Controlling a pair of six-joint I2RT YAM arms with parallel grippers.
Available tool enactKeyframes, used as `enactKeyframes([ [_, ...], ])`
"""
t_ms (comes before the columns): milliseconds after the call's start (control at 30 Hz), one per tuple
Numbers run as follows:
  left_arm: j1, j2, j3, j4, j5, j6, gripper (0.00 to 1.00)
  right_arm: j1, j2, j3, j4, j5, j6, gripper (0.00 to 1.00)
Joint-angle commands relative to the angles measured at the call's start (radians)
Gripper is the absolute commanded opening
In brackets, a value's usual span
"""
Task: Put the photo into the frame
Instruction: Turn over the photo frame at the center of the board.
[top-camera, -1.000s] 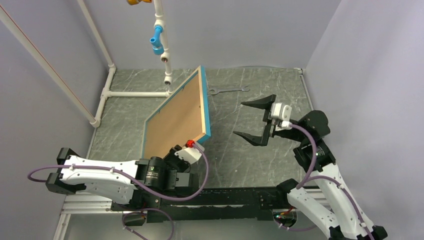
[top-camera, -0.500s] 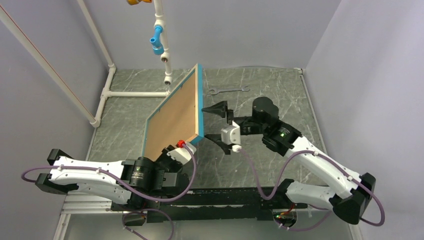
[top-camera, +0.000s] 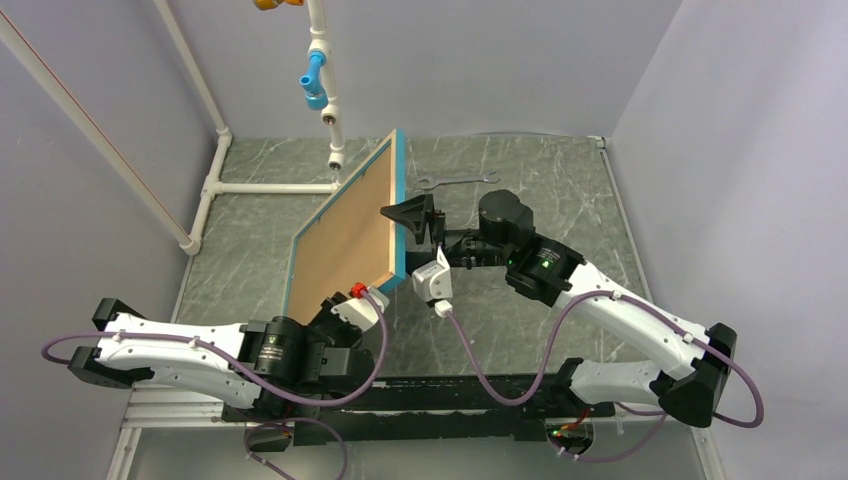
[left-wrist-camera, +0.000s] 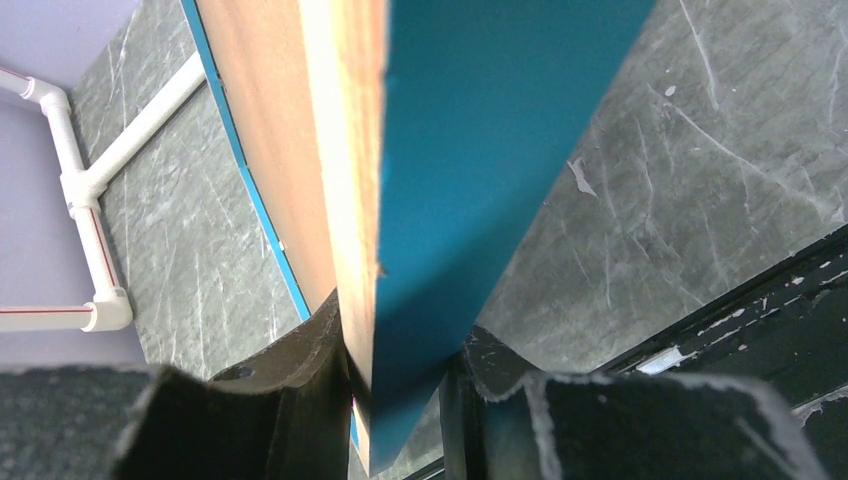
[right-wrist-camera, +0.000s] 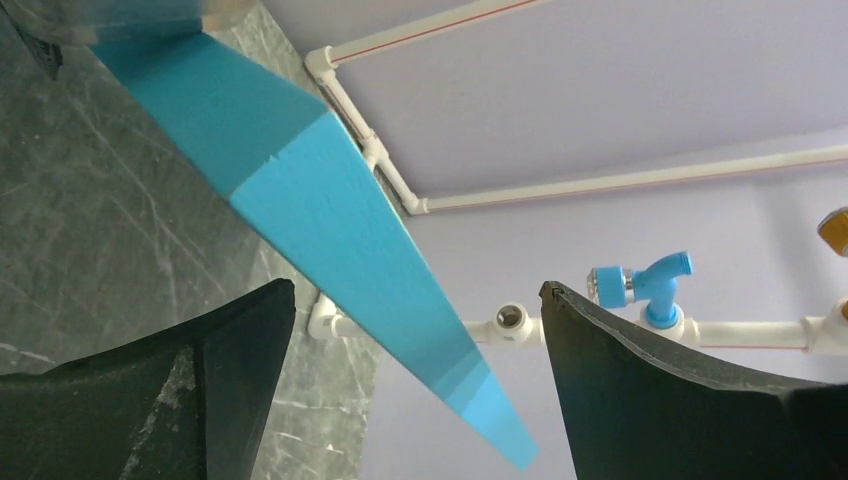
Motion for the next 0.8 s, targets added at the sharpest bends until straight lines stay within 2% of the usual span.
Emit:
enactKeyframes([
  [0, -0.012, -0.012, 0.014, 0.224, 0.223, -0.172, 0.0, 0.014, 0.015, 0.078, -0.082, -0.028, -0.086, 0.92],
  [433, -0.013, 0.003, 0.029, 0.177, 0.209, -0.198, 0.0, 0.013, 0.022, 0.139, -0.339, -0.11, -0.131, 0.63],
  [533, -0.013, -0.004, 0.032, 0.165, 0.197, -0.21, 0.0, 0.013, 0.004, 0.128, -0.356, -0.118, -0.125, 0.49],
  [600, -0.013, -0.01, 0.031, 0.166, 0.196, -0.213, 0.0, 0.014, -0.012, 0.111, -0.348, -0.121, -0.115, 0.44],
  [767, -0.013, -0.02, 0.035, 0.142, 0.184, -0.248, 0.0, 0.015, -0.063, 0.062, -0.313, -0.146, -0.081, 0.06],
])
